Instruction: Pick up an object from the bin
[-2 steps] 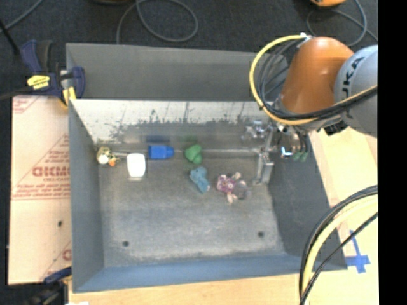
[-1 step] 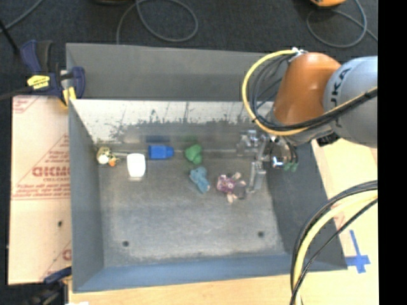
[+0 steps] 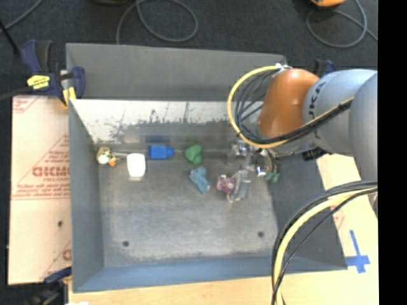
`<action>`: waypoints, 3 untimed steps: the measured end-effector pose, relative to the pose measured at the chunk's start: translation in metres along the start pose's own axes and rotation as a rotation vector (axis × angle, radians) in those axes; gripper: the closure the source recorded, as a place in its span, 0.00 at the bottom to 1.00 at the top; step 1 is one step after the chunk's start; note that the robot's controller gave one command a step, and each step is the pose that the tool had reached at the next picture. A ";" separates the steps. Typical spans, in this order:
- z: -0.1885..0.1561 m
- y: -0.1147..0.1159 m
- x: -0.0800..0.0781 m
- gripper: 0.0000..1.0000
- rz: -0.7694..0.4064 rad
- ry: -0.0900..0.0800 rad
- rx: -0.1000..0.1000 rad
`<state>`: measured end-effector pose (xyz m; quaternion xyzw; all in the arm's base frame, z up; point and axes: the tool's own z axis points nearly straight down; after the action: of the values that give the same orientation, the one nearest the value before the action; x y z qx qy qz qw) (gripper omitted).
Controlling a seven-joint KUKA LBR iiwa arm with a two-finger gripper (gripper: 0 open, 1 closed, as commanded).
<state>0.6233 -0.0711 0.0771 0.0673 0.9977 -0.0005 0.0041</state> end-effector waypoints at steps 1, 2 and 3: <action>0.011 0.003 0.000 0.00 0.000 0.001 0.000; -0.025 -0.005 0.011 0.00 -0.107 0.009 0.001; -0.049 -0.007 0.011 0.00 -0.171 -0.001 0.002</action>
Offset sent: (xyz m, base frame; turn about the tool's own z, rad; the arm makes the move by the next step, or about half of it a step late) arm -0.0279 -0.0163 0.1316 -0.3924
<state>0.6108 -0.0767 0.1256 -0.0181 0.9998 -0.0020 0.0046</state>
